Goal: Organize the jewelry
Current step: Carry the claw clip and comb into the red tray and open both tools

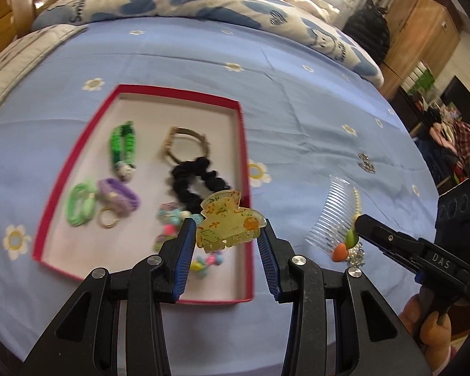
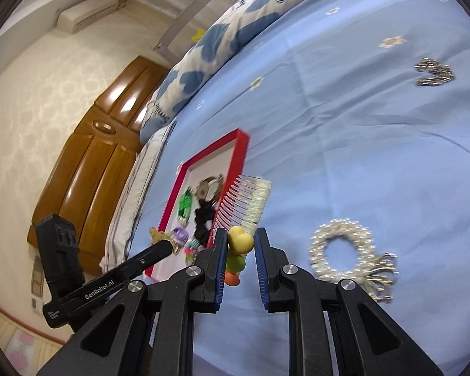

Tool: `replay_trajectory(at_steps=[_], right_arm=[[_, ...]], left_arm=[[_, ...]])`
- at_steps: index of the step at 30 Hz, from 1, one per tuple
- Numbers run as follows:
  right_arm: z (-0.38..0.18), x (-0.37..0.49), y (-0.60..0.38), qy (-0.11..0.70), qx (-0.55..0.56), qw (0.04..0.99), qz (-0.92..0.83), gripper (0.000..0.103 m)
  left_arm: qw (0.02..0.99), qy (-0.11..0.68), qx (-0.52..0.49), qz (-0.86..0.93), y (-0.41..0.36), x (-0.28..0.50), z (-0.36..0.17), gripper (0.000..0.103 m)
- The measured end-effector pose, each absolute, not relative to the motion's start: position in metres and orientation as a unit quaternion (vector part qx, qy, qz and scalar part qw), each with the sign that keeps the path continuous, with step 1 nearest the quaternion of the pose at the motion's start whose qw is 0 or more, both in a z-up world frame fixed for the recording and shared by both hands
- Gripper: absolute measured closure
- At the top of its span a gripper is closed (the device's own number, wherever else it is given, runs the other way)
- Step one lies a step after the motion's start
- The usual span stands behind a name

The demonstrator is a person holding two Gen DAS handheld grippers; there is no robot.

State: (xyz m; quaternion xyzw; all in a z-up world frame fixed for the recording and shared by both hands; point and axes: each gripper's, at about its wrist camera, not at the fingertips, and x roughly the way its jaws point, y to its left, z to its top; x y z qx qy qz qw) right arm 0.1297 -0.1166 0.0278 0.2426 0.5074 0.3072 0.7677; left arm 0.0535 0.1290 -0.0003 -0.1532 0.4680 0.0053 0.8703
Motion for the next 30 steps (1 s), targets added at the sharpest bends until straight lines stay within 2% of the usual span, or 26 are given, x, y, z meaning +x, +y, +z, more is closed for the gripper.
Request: replay_trajectory(at_steps=[16, 30], right_arm=[[0.033, 0.127, -0.039, 0.519, 0.201, 0.751, 0.355, 0.086], [0.015, 0.139, 0.004, 0.541, 0.174, 0.74, 0.359, 0.086]], left_arm=[[0.872, 0.458, -0.162, 0.06, 0.184, 0.028, -0.006, 0.065], [0.86, 0.482, -0.156, 0.07, 0.214, 0.048, -0.036, 0.065]])
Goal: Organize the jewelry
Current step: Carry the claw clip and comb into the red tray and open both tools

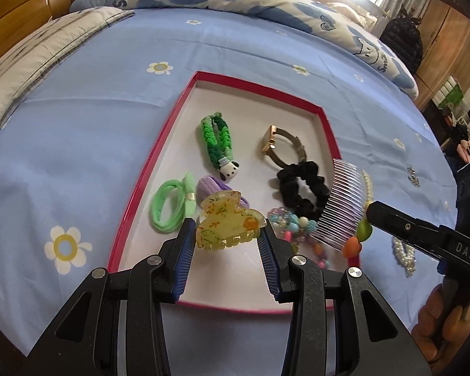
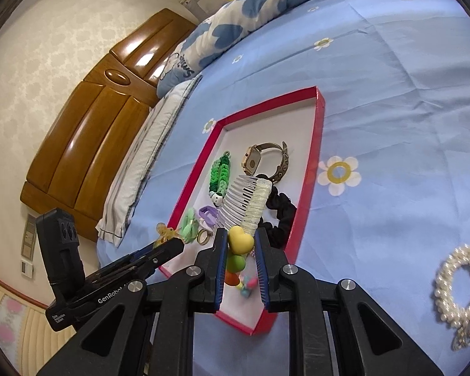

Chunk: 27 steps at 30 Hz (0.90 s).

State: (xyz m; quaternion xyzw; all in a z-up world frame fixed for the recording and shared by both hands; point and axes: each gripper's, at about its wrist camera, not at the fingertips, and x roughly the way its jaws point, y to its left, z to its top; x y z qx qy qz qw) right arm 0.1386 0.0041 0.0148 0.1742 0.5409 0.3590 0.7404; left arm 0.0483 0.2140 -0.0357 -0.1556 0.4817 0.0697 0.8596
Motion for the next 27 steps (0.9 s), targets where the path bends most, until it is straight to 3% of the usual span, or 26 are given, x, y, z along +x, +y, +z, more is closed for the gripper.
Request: replay_trajectory(at_steps=[27], right_arm=[[-0.011, 0.151, 0.033, 0.567, 0.138, 0.735, 0.344, 0.082]], left_arm=[[0.845, 0.507, -0.152, 0.072, 0.217, 0.055, -0.064, 0.064]])
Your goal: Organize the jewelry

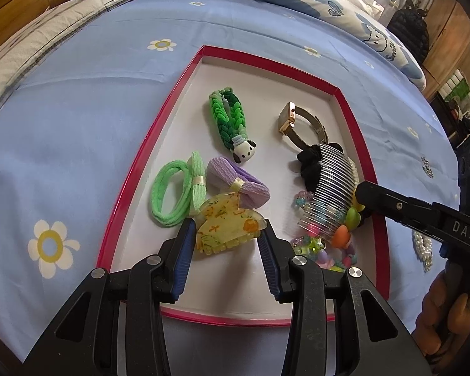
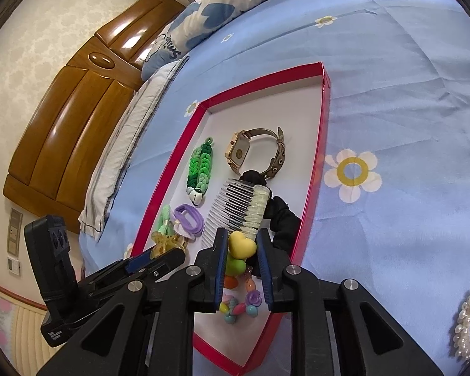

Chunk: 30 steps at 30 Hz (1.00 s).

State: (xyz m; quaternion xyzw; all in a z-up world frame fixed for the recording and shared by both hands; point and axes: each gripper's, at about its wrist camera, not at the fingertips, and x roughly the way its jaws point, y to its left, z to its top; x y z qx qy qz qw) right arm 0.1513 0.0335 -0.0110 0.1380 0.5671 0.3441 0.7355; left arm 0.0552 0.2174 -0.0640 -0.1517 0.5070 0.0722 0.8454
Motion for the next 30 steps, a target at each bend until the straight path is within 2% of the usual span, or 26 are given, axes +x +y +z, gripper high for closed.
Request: replay_trajectory(at_steps=[14, 16, 21, 30], right_arm=[[-0.012, 0.156, 0.034, 0.569, 0.144, 0.734, 0.342, 0.08], [-0.011, 0.156, 0.033, 0.569, 0.149, 0.732, 0.345, 0.078], [-0.005, 0.152, 0.033, 0.562, 0.152, 0.732, 0.354, 0.06], [0.003, 0.149, 0.024, 0.554, 0.17, 0.734, 0.355, 0.056]], left_arm=[[0.842, 0.513, -0.148, 0.072, 0.215, 0.056, -0.063, 0.061], [0.842, 0.514, -0.147, 0.072, 0.215, 0.056, -0.063, 0.06], [0.843, 0.513, -0.145, 0.075, 0.214, 0.055, -0.061, 0.052], [0.849, 0.504, -0.138, 0.077, 0.21, 0.051, -0.048, 0.041]])
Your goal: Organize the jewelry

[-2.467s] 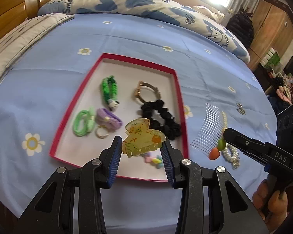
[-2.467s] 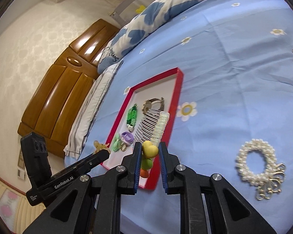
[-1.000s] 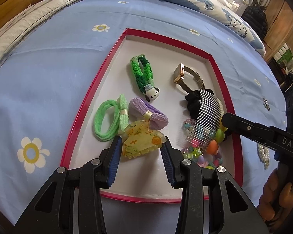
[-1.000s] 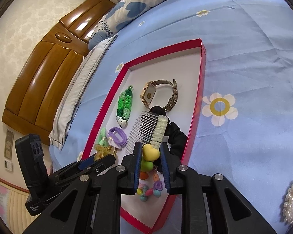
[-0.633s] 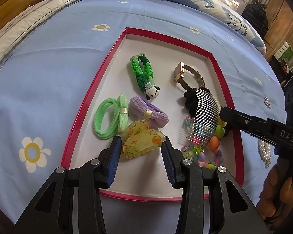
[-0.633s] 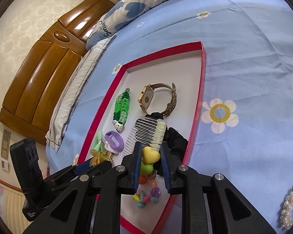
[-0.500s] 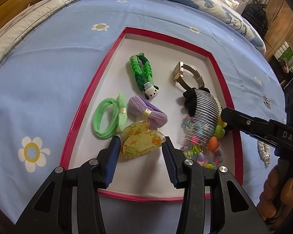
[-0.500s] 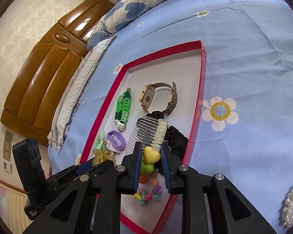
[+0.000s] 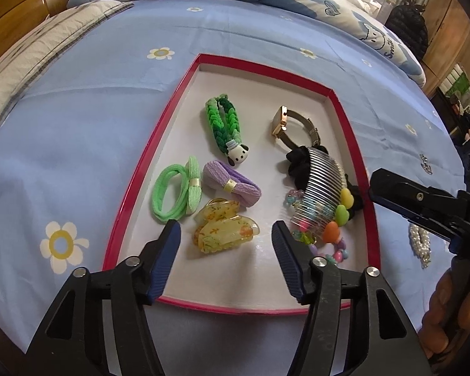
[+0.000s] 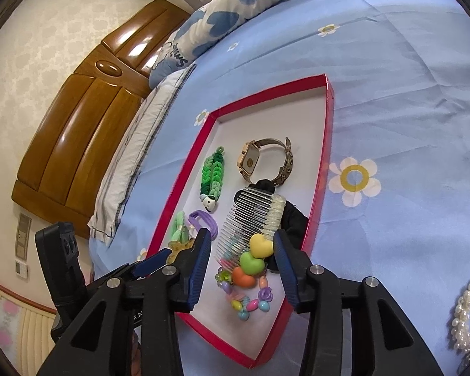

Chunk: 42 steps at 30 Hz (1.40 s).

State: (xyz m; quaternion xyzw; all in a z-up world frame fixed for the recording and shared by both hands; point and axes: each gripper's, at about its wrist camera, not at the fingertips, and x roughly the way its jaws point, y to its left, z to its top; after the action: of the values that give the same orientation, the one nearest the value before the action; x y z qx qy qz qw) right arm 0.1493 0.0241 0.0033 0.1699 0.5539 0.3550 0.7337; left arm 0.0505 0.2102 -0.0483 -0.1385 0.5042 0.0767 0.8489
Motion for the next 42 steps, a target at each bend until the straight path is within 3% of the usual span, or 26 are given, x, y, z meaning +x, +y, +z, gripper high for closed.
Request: replay_trajectory(at_steps=[7, 11, 28, 42], right_arm=[[0.024, 0.141, 0.01, 0.524, 0.196, 0.745, 0.363, 0.031], [0.028, 0.136, 0.002, 0.516, 0.225, 0.737, 0.374, 0.014], [0.048, 0.093, -0.018, 0.465, 0.194, 0.78, 0.371, 0.012], [0.083, 0.046, -0.012, 0.401, 0.014, 0.84, 0.365, 0.012]], left_arm=[[0.857, 0.483, -0.163, 0.081, 0.211, 0.033, -0.028, 0.021], [0.86, 0.467, -0.19, 0.081, 0.215, 0.02, -0.019, 0.018], [0.852, 0.457, -0.232, 0.104, 0.212, -0.027, -0.014, 0.018], [0.877, 0.438, -0.129, 0.149, 0.188, -0.053, 0.019, 0.014]])
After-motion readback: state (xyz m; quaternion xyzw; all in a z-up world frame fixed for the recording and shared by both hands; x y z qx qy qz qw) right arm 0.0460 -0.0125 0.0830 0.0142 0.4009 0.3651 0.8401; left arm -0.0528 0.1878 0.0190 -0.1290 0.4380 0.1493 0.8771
